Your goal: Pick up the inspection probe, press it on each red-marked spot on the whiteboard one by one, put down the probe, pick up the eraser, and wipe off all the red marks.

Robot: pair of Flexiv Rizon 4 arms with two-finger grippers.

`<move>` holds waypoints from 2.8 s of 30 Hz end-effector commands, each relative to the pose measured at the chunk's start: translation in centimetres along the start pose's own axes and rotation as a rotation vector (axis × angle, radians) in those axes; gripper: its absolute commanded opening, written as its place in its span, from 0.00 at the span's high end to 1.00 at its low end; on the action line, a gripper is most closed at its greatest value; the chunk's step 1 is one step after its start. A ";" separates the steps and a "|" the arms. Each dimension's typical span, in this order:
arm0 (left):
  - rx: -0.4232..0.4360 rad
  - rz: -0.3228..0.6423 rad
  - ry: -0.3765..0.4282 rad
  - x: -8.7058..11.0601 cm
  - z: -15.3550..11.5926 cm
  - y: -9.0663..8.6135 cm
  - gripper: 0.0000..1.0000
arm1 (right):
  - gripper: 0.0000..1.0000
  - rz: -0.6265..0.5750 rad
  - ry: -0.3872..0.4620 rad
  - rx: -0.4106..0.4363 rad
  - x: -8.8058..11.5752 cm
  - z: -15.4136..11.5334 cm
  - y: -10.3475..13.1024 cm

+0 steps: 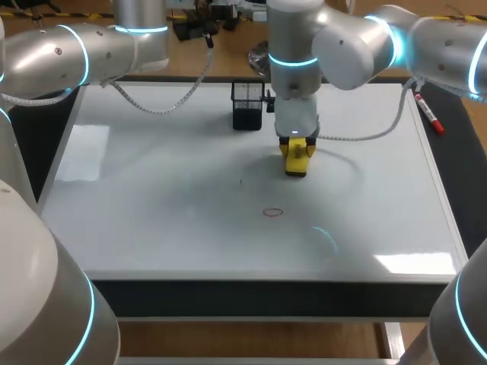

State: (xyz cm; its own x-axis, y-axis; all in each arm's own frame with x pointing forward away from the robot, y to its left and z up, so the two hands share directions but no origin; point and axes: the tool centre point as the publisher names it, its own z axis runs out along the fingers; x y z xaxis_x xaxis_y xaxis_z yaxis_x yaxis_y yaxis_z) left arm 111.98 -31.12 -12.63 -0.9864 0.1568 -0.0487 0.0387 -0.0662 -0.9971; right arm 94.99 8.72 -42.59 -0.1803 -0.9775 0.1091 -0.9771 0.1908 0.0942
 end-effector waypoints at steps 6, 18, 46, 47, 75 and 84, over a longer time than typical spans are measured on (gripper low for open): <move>-0.002 -0.002 0.004 -0.1 0.0 -0.2 1.00 | 1.00 0.042 -0.033 0.044 2.5 -1.8 0.5; -0.002 -0.002 0.004 -0.1 0.0 -0.2 1.00 | 1.00 0.119 -0.081 0.097 7.5 -5.0 0.1; -0.002 -0.002 0.004 -0.1 0.0 -0.2 1.00 | 1.00 0.369 -0.098 0.030 20.2 -3.0 0.4; -0.002 -0.002 0.004 -0.1 0.0 -0.2 1.00 | 1.00 0.369 -0.099 0.030 20.2 -3.1 0.4; -0.002 -0.002 0.004 -0.1 0.0 -0.2 1.00 | 1.00 0.375 -0.067 0.036 20.4 -3.2 0.3; -0.050 0.047 0.119 2.2 2.6 -1.6 1.00 | 1.00 0.375 -0.067 0.036 20.4 -3.2 0.3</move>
State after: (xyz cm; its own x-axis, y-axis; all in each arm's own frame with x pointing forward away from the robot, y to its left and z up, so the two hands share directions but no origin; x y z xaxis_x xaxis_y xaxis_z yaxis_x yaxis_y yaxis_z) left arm 109.25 -32.57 -12.03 -0.9643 0.2467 -0.0963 0.0877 -0.0458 -0.9951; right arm 91.35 -10.84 -37.24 -0.5339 -0.8433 0.0616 -0.8438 0.5361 0.0267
